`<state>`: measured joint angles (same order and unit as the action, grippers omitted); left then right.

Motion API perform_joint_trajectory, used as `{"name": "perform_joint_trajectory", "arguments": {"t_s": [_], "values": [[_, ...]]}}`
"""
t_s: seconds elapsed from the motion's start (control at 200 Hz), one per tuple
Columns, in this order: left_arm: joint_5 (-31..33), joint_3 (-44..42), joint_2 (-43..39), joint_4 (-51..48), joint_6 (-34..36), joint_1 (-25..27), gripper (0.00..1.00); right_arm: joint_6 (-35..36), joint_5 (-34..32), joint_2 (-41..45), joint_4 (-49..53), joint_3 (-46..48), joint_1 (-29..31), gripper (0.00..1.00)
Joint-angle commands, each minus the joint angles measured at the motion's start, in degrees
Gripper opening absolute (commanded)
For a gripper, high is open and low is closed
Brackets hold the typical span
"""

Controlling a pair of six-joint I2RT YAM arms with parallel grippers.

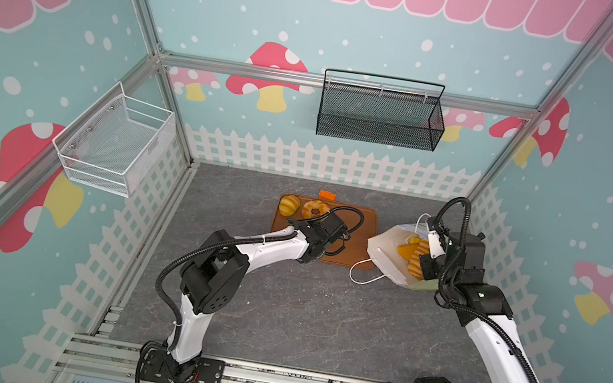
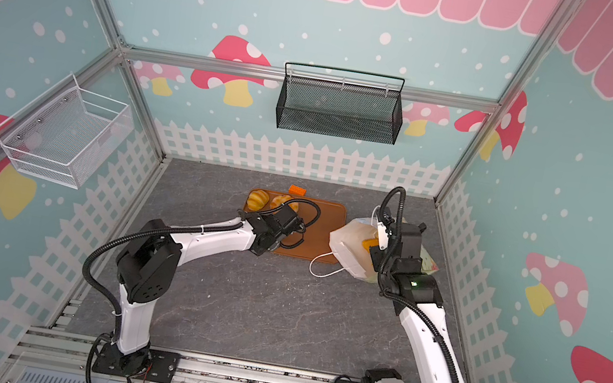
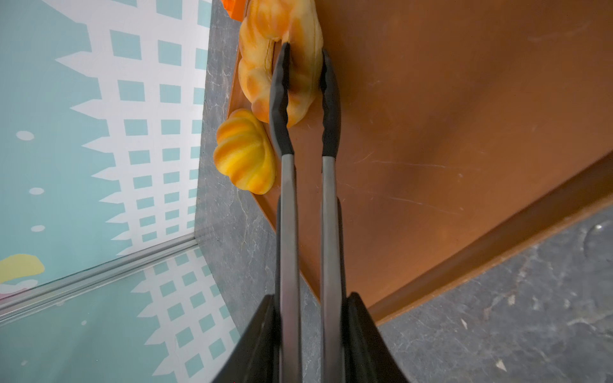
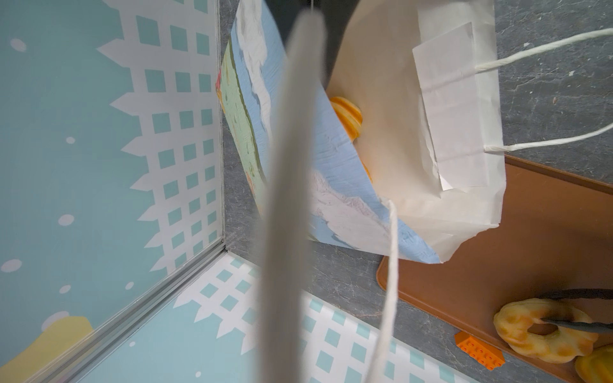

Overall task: Take the fake bread out of the paper bag
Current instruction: 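Lower the ring bread onto the tray and open the tongs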

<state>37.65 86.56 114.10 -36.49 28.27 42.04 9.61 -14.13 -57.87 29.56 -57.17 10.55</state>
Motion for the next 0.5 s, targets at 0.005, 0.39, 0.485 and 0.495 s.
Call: {"name": "perform_joint_trajectory", "arguments": {"t_s": [0.005,0.39,0.485,0.495], "values": [[-6.3,1.6,-0.3,-4.3,-2.4,-0.9,0.39,-0.6,0.0,0.5,2.2,-2.0,-0.1,0.0],[-14.7,2.6,-2.3,-7.8,-7.4,-3.6,0.47,-1.0,1.5,-0.5,2.6,-2.9,-0.1,0.0],[-16.1,2.6,-3.1,-7.8,-8.5,-4.2,0.47,-1.1,1.6,-0.5,2.6,-3.0,-0.1,0.0],[-16.3,2.6,-3.2,-7.8,-8.6,-4.3,0.47,-1.1,1.6,-0.4,2.6,-3.0,-0.1,0.0]]}}
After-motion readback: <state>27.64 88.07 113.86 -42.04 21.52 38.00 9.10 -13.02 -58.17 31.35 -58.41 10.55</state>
